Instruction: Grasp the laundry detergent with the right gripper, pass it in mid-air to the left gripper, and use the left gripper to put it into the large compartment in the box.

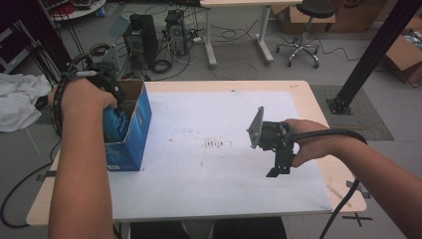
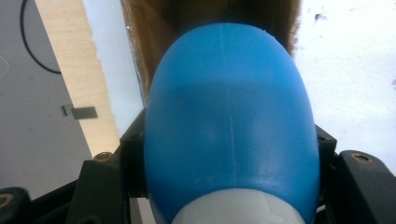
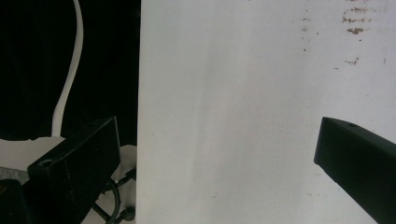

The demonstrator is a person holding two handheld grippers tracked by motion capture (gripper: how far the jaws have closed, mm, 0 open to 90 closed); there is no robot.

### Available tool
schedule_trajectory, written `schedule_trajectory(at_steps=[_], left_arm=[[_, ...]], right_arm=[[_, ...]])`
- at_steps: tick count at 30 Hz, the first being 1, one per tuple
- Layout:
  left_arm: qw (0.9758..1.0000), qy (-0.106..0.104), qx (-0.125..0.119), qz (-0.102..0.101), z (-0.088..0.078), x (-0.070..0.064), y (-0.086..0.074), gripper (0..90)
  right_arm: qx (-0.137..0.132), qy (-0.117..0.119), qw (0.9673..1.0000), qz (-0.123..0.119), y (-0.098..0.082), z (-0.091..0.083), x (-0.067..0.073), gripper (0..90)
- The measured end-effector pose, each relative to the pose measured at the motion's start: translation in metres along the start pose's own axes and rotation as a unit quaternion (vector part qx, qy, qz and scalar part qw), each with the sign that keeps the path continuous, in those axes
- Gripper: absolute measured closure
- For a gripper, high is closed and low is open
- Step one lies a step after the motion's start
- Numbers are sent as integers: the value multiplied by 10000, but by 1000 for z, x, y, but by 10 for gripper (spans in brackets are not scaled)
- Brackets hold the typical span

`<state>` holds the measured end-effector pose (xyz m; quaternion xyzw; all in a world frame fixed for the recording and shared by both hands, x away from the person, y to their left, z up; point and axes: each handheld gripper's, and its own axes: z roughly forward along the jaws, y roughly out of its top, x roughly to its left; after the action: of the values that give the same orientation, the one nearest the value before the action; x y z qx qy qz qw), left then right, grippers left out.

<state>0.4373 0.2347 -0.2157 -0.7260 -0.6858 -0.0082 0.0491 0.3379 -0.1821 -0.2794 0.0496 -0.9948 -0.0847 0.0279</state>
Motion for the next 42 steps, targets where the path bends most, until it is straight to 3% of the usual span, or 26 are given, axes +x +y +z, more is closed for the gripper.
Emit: schedule_trajectory(at_steps=[14, 31, 42], left_arm=[[9997, -164, 163, 42, 42, 0, 8, 388], [9997, -79, 208, 45, 68, 3, 12, 387], [9996, -172, 227, 51, 75, 9, 10, 387]], right_arm=[[20, -19, 10000, 2, -2, -1, 1, 8], [16, 45, 10000, 61, -7, 4, 0, 7], [45, 53, 9999, 88, -8, 4, 1, 4]])
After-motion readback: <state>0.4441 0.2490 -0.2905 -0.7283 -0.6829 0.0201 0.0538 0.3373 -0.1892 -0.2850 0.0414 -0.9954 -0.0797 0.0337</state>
